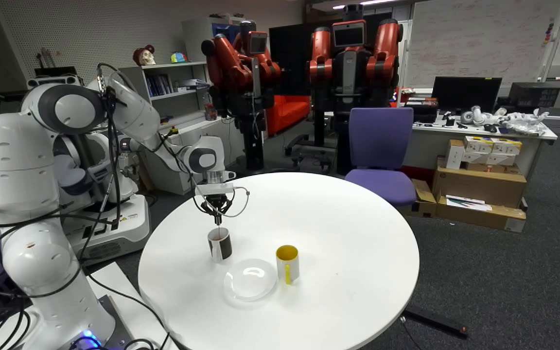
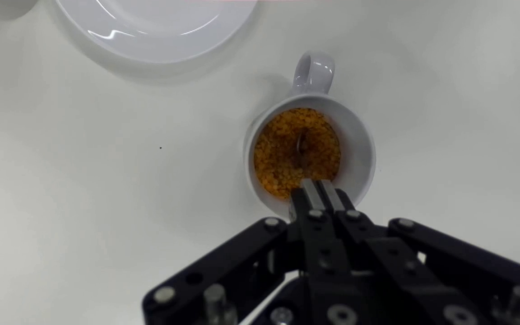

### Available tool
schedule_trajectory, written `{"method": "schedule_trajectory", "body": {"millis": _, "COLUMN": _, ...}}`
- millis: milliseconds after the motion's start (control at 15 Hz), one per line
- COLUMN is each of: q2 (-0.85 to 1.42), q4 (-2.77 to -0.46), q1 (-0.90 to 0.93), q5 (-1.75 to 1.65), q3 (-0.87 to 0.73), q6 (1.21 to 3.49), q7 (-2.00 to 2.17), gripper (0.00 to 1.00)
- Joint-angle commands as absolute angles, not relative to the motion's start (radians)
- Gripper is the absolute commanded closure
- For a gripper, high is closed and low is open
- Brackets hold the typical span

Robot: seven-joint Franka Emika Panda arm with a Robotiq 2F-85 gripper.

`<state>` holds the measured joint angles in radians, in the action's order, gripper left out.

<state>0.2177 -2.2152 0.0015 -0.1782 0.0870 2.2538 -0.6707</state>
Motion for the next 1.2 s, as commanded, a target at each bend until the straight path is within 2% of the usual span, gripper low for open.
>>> {"method": "schedule_trajectory", "body": {"millis": 0, "q2": 0.165, "q4": -2.265, "q1": 0.005, "q5": -0.232, "q3": 0.075, "q6": 2.263, "q7": -0.666, "gripper": 0.99}}
{"method": "schedule_trajectory", "body": {"millis": 1133, "q2": 0.18, "q4": -2.242, "q1": 0.012, "q5": -0.24, "q3": 0.081, "q6": 2.26, "q7": -0.666, "gripper": 0.99}}
